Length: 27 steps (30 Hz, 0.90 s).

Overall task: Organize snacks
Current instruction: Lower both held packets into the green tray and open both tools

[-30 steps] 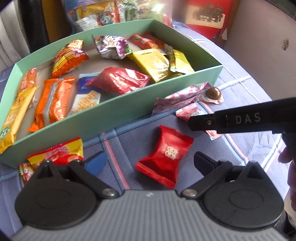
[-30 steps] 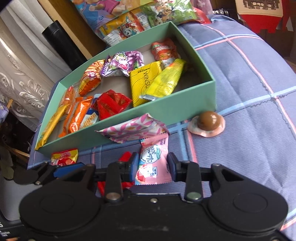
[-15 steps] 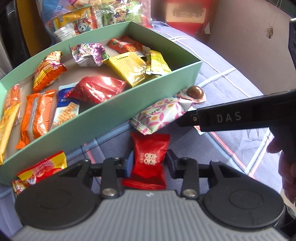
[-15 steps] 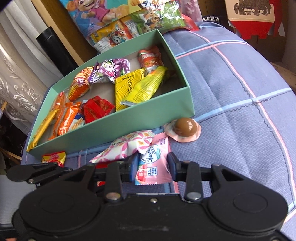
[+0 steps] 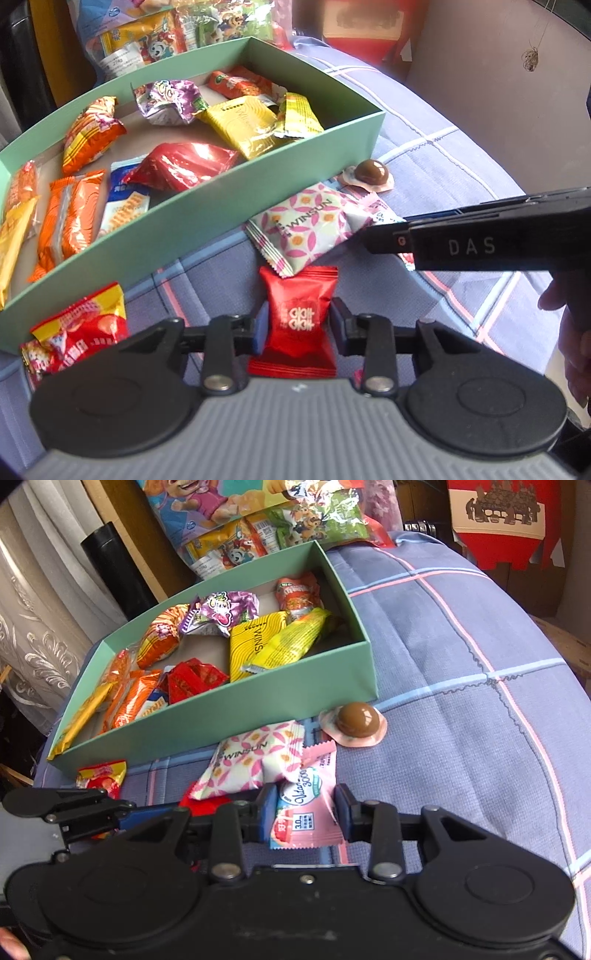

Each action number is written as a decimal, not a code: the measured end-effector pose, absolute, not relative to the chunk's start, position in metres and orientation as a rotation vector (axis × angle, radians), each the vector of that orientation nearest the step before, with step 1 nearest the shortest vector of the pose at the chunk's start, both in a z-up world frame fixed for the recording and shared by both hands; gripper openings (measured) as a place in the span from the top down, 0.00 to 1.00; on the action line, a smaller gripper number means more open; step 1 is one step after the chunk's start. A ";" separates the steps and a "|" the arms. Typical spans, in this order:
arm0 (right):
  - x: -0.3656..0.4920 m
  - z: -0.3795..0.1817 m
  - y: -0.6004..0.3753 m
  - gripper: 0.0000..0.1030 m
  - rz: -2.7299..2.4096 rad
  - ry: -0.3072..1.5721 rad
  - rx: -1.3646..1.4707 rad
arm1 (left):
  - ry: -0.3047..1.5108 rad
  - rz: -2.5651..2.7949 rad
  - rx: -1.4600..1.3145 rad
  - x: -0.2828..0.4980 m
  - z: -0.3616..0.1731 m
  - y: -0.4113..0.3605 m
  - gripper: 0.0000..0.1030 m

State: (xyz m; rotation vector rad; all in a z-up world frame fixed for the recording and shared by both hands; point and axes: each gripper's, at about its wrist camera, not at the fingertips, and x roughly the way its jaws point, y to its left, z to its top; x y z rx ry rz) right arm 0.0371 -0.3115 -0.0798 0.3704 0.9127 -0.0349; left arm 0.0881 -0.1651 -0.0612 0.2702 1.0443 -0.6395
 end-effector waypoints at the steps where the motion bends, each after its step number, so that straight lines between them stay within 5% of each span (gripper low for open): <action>1: 0.035 -0.079 -0.313 0.68 -0.039 0.911 0.377 | 1.043 -0.647 0.271 0.085 -0.060 -0.165 0.67; 14: 0.009 -0.032 -0.332 0.68 -0.055 0.798 0.440 | 0.928 -0.670 0.191 0.082 -0.001 -0.156 0.67; 27: 0.085 0.012 -0.354 0.68 -0.036 0.709 0.502 | 0.814 -0.549 0.187 0.191 0.036 -0.178 0.67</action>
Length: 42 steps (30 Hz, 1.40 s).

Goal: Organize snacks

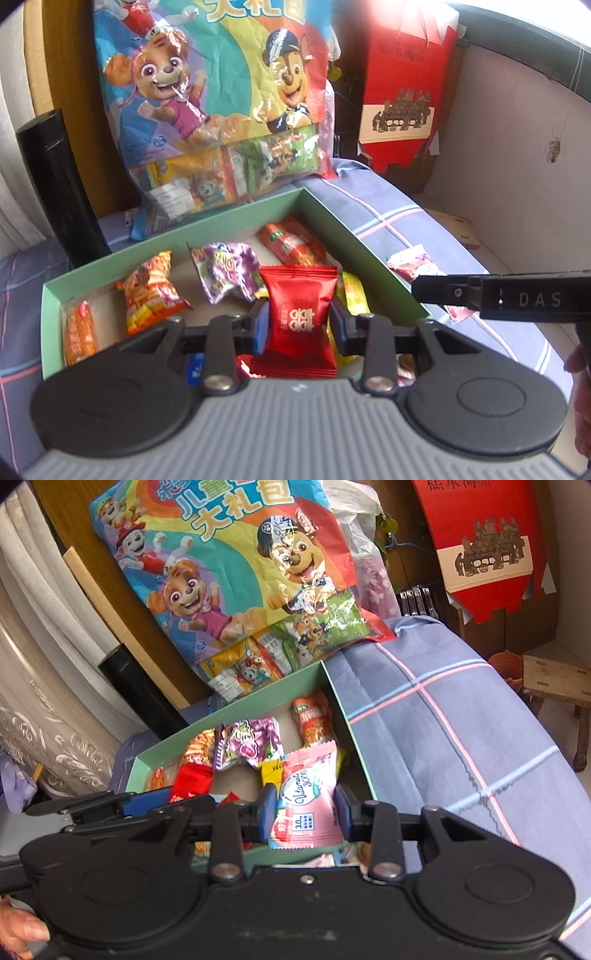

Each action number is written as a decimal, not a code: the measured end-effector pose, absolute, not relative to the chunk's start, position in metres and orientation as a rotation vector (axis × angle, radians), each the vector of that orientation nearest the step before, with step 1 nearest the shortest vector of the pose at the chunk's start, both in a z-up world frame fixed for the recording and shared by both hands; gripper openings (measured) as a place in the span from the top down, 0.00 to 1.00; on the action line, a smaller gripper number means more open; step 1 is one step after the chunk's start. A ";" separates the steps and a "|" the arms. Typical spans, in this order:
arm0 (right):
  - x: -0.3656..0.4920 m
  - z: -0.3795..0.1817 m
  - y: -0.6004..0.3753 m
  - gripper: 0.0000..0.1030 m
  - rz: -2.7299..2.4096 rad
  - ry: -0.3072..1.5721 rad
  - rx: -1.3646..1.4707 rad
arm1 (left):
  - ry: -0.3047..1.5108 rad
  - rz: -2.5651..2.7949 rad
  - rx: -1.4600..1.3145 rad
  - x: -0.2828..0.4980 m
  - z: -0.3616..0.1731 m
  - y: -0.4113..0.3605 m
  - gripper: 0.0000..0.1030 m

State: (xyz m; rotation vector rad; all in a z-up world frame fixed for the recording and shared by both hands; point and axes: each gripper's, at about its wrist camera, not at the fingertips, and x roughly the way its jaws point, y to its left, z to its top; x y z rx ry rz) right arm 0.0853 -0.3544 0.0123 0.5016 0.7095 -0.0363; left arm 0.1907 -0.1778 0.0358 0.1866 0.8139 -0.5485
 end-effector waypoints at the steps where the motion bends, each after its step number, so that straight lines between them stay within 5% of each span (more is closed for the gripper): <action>1: 0.096 0.013 -0.357 0.68 -0.037 0.710 0.508 | 0.815 -0.541 0.185 0.200 0.035 -0.181 0.67; 16: 0.214 -0.009 -0.377 0.65 -0.031 0.749 0.565 | 0.862 -0.484 0.197 0.288 0.000 -0.223 0.66; 17: 0.218 -0.009 -0.378 0.61 -0.027 0.747 0.572 | 0.861 -0.470 0.207 0.292 -0.003 -0.226 0.60; 18: 0.222 -0.009 -0.380 0.45 -0.026 0.744 0.587 | 0.862 -0.458 0.220 0.296 -0.005 -0.229 0.52; 20: 0.223 -0.006 -0.383 0.21 -0.034 0.719 0.592 | 0.850 -0.425 0.242 0.299 -0.008 -0.232 0.16; 23: 0.220 -0.001 -0.382 0.16 -0.040 0.700 0.562 | 0.835 -0.403 0.251 0.299 -0.009 -0.232 0.07; 28: 0.216 -0.004 -0.381 0.16 -0.044 0.721 0.574 | 0.871 -0.411 0.226 0.295 -0.013 -0.227 0.05; 32: 0.205 -0.004 -0.379 0.01 -0.052 0.722 0.561 | 0.882 -0.412 0.226 0.285 -0.013 -0.221 0.03; 42: 0.161 0.011 -0.370 0.00 -0.063 0.733 0.543 | 0.884 -0.429 0.190 0.237 0.006 -0.199 0.00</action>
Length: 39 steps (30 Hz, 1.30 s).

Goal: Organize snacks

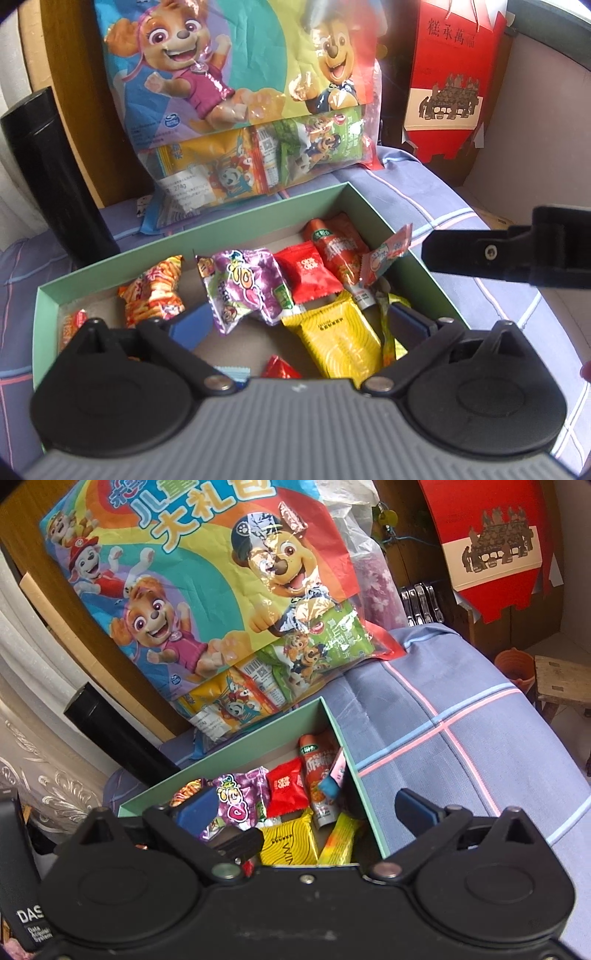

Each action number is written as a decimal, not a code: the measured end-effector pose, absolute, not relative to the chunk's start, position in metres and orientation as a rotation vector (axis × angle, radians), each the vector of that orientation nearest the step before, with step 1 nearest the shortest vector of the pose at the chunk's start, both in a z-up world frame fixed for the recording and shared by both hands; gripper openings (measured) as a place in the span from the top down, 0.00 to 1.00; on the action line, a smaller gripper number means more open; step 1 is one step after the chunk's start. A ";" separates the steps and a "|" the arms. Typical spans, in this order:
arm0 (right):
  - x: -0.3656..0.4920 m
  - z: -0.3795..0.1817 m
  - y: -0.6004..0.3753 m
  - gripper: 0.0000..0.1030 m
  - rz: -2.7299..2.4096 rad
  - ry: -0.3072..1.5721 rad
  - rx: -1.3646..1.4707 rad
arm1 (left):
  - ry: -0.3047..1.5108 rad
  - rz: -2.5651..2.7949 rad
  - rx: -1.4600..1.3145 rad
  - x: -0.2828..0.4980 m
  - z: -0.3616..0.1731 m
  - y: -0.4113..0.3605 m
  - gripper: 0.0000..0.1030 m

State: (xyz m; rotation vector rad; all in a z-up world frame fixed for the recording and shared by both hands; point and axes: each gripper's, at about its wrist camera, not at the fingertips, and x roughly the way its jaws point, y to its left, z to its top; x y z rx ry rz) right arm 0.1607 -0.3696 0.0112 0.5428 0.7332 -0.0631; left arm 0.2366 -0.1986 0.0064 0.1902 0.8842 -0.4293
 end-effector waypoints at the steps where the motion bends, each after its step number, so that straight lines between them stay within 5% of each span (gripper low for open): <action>1: 0.153 0.013 -0.368 0.00 -0.065 0.732 0.544 | 0.884 -0.433 0.185 0.229 0.009 -0.196 0.00; 21: 0.023 -0.011 -0.351 0.00 -0.104 0.798 0.550 | 0.932 -0.520 0.173 0.093 -0.011 -0.159 0.00; 39: 0.024 -0.068 -0.363 0.04 -0.181 0.842 0.583 | 1.034 -0.471 0.140 0.119 -0.059 -0.187 0.00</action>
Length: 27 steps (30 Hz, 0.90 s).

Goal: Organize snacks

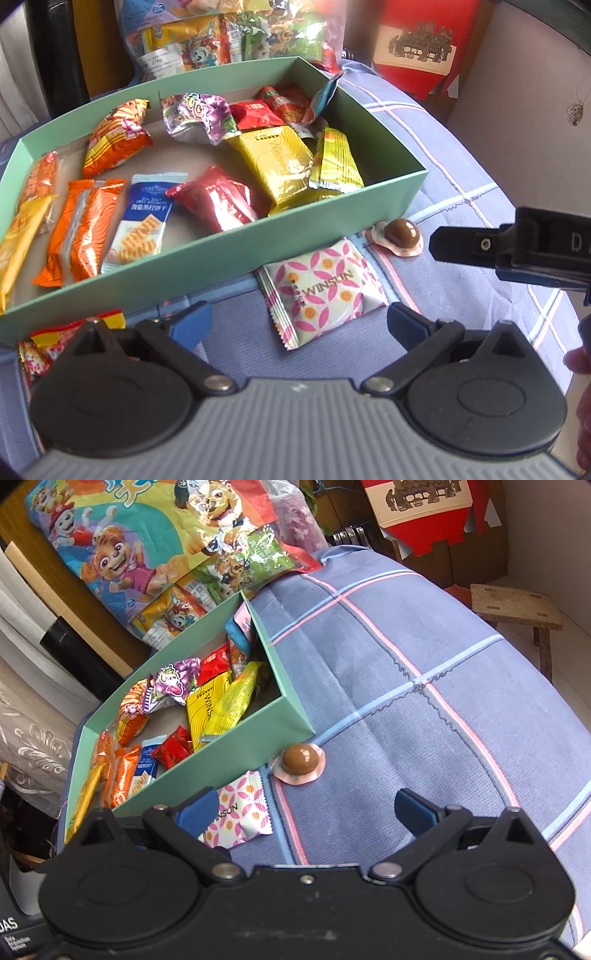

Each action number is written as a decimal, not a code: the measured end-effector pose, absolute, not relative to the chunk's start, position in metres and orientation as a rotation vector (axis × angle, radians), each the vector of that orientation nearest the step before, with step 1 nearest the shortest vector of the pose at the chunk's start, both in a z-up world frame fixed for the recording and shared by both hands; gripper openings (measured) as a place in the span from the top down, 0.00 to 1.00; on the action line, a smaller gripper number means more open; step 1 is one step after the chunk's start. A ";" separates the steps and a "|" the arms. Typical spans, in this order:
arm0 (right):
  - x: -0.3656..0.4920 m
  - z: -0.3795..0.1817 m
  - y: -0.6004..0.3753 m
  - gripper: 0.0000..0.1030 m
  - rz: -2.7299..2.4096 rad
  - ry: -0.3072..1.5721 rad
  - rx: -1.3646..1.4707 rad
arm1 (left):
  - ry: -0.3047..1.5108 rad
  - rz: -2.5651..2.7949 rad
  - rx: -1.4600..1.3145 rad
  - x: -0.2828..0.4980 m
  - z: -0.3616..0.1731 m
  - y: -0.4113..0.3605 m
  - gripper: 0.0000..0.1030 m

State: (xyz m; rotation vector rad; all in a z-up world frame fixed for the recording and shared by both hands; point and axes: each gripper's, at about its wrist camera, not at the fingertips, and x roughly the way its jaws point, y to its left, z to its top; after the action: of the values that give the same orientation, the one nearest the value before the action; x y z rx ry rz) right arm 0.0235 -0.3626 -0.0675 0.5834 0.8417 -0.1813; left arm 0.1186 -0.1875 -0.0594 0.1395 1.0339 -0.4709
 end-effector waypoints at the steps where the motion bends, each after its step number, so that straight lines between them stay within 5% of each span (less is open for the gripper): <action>1: 0.026 -0.069 -0.363 0.06 -0.184 0.844 0.580 | 1.035 -0.466 0.135 0.121 -0.061 -0.190 0.00; 9: 0.047 -0.082 -0.364 0.26 -0.168 0.852 0.561 | 1.021 -0.393 0.158 0.131 -0.075 -0.205 0.00; 20: 0.081 -0.087 -0.346 0.38 -0.102 0.849 0.407 | 1.024 -0.379 0.131 0.134 -0.082 -0.180 0.00; 24: 0.081 -0.088 -0.331 0.64 -0.095 0.863 0.292 | 1.024 -0.377 0.138 0.135 -0.083 -0.181 0.00; 27: 0.073 -0.089 -0.336 0.69 -0.084 0.862 0.320 | 1.017 -0.381 0.143 0.134 -0.083 -0.183 0.00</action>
State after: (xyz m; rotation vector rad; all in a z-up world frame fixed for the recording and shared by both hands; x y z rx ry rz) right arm 0.0729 -0.3356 -0.0887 0.3205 0.8623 -0.0836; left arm 0.1339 -0.1835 -0.0834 0.1427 1.0167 -0.3807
